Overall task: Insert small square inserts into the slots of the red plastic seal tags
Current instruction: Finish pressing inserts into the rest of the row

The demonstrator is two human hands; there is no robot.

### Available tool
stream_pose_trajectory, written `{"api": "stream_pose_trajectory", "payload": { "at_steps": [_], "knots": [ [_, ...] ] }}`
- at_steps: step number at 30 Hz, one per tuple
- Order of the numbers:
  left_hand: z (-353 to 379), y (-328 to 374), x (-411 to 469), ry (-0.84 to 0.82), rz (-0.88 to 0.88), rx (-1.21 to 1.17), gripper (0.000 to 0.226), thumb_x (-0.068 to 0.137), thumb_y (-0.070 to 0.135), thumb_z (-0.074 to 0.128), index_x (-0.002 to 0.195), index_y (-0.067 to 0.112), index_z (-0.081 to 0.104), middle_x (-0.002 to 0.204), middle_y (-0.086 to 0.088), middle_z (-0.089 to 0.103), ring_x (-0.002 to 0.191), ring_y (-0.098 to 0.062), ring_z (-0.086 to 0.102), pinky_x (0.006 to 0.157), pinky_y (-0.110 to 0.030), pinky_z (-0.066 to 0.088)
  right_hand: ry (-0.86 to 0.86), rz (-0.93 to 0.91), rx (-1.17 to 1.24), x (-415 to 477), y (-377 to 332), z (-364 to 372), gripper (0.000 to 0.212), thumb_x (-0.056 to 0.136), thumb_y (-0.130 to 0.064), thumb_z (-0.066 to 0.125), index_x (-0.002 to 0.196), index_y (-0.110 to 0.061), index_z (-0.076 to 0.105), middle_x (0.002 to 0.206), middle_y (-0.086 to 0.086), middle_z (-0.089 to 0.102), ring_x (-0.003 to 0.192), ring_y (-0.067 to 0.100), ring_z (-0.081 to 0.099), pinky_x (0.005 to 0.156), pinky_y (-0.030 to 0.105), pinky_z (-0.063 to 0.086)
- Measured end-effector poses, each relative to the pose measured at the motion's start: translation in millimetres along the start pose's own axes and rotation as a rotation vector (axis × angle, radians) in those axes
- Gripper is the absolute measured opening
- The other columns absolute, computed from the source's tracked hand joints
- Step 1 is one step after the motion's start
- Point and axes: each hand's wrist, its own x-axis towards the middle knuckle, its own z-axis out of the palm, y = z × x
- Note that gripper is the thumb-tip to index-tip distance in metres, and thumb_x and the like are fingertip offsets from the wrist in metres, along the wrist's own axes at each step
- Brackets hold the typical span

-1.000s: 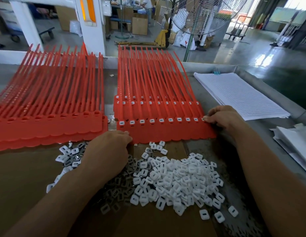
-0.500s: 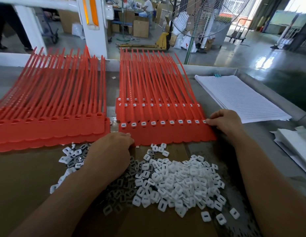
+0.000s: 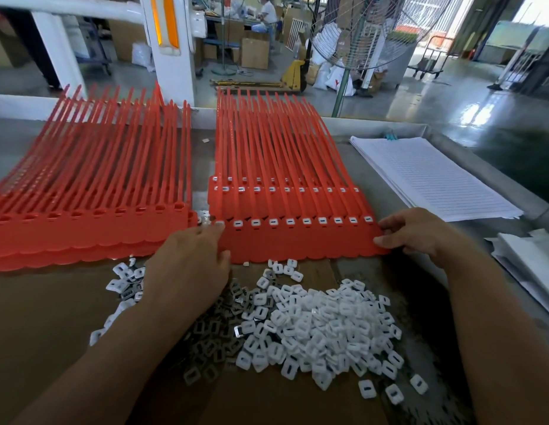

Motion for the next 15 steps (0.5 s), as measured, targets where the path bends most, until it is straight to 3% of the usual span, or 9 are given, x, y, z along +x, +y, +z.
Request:
{"api": "stream_pose_trajectory", "payload": {
  "at_steps": [3, 7, 9, 13, 15],
  "knots": [
    [3, -3, 1, -0.003, -0.035, -0.125, 0.062, 0.082, 0.032, 0.062, 0.136, 0.023, 0.034, 0.113, -0.003, 0.057, 0.103, -0.020, 0.053, 0.087, -0.033, 0.041, -0.018, -0.027, -0.045, -2, -1, 2, 0.019, 0.075, -0.003, 0.071, 0.073, -0.019, 0.062, 0.067, -0.005, 0.058, 0.064, 0.007, 0.050, 0.057, 0.022, 0.035],
    [5, -5, 9, 0.011, -0.230, -0.647, 0.057, 0.076, 0.014, 0.071, 0.123, 0.030, 0.044, 0.096, 0.010, 0.057, 0.080, -0.004, 0.057, 0.061, -0.014, 0.039, -0.029, -0.045, -0.035, -3, -2, 1, 0.016, 0.077, -0.001, 0.069, 0.078, -0.014, 0.060, 0.070, -0.002, 0.058, 0.065, 0.009, 0.051, 0.058, 0.024, 0.037],
    [4, -5, 11, -0.041, -0.339, -0.896, 0.047, 0.078, 0.004, 0.067, 0.112, 0.033, 0.052, 0.091, 0.009, 0.061, 0.072, -0.004, 0.061, 0.056, -0.014, 0.043, -0.037, -0.052, -0.018, -4, -3, 1, 0.018, 0.078, 0.000, 0.067, 0.078, -0.015, 0.057, 0.075, 0.001, 0.059, 0.069, 0.012, 0.053, 0.057, 0.025, 0.040],
    [1, -5, 9, 0.035, -0.199, -0.782, 0.038, 0.080, 0.002, 0.064, 0.088, 0.039, 0.062, 0.086, 0.010, 0.063, 0.069, -0.006, 0.063, 0.059, -0.017, 0.050, -0.037, -0.076, 0.059, -5, -3, -1, 0.020, 0.079, 0.003, 0.065, 0.078, -0.014, 0.055, 0.076, 0.004, 0.058, 0.067, 0.015, 0.054, 0.056, 0.026, 0.041],
    [-2, -2, 7, 0.100, -0.150, -0.760, 0.034, 0.081, 0.003, 0.063, 0.087, 0.036, 0.066, 0.084, 0.013, 0.064, 0.073, -0.008, 0.065, 0.065, -0.023, 0.054, -0.022, -0.095, 0.107, -7, -3, -4, 0.020, 0.079, 0.004, 0.064, 0.078, -0.014, 0.056, 0.074, 0.005, 0.057, 0.064, 0.015, 0.054, 0.054, 0.024, 0.040]
  ]
}}
